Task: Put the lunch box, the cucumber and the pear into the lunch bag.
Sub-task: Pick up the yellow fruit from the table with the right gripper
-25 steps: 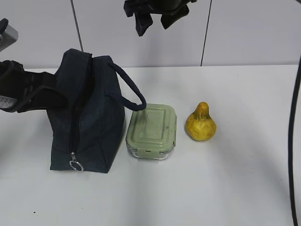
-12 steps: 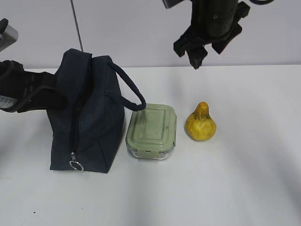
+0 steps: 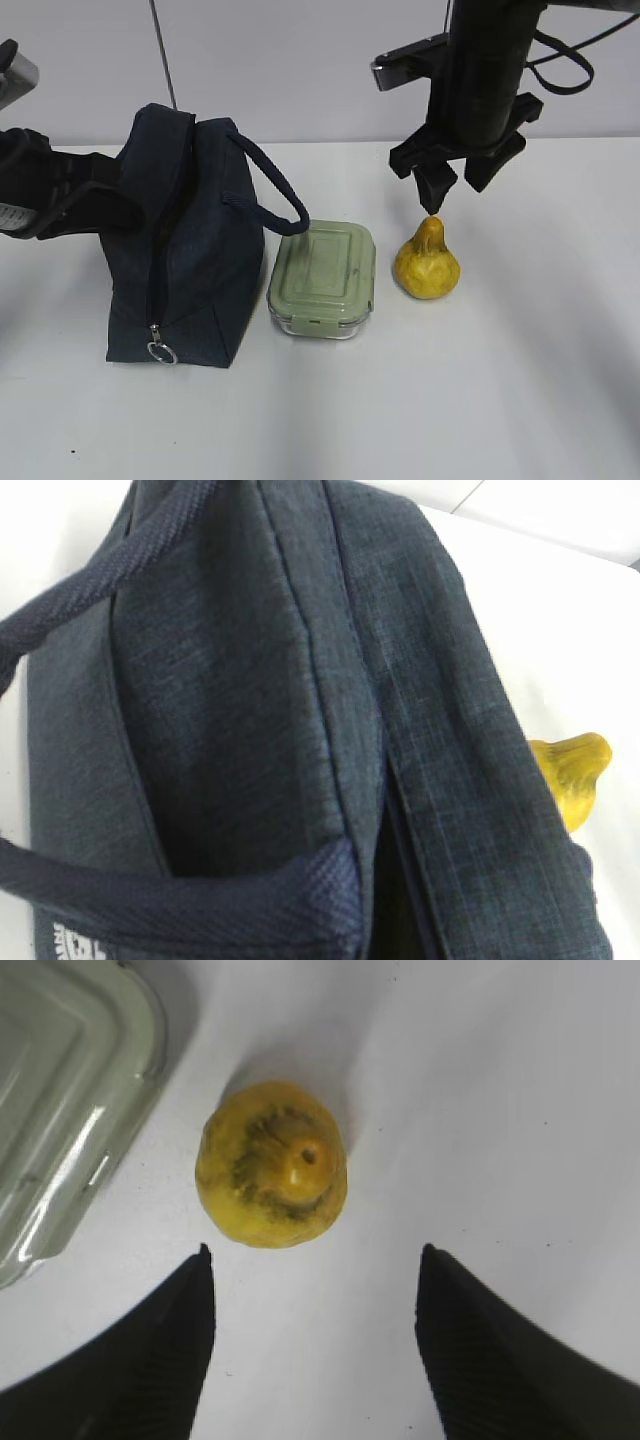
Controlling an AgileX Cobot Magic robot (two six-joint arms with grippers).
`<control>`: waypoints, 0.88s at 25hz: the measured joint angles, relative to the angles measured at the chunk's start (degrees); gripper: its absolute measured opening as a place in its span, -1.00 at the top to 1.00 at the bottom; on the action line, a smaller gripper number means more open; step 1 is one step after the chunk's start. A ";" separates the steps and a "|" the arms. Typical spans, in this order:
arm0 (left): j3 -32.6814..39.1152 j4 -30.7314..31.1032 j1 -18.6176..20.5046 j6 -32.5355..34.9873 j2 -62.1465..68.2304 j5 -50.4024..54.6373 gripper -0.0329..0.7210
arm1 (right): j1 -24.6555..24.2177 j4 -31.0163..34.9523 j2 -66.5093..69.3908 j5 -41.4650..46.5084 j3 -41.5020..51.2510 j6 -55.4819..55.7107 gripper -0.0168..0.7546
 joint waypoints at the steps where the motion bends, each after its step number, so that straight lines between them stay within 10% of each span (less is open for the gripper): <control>1: 0.00 0.00 0.00 0.00 0.00 0.00 0.96 | -0.79 0.77 0.70 -0.10 0.00 -0.65 -0.32; 22: 0.00 0.00 0.00 0.00 0.00 0.10 0.96 | -1.67 6.80 8.26 -4.15 0.00 -5.24 -0.11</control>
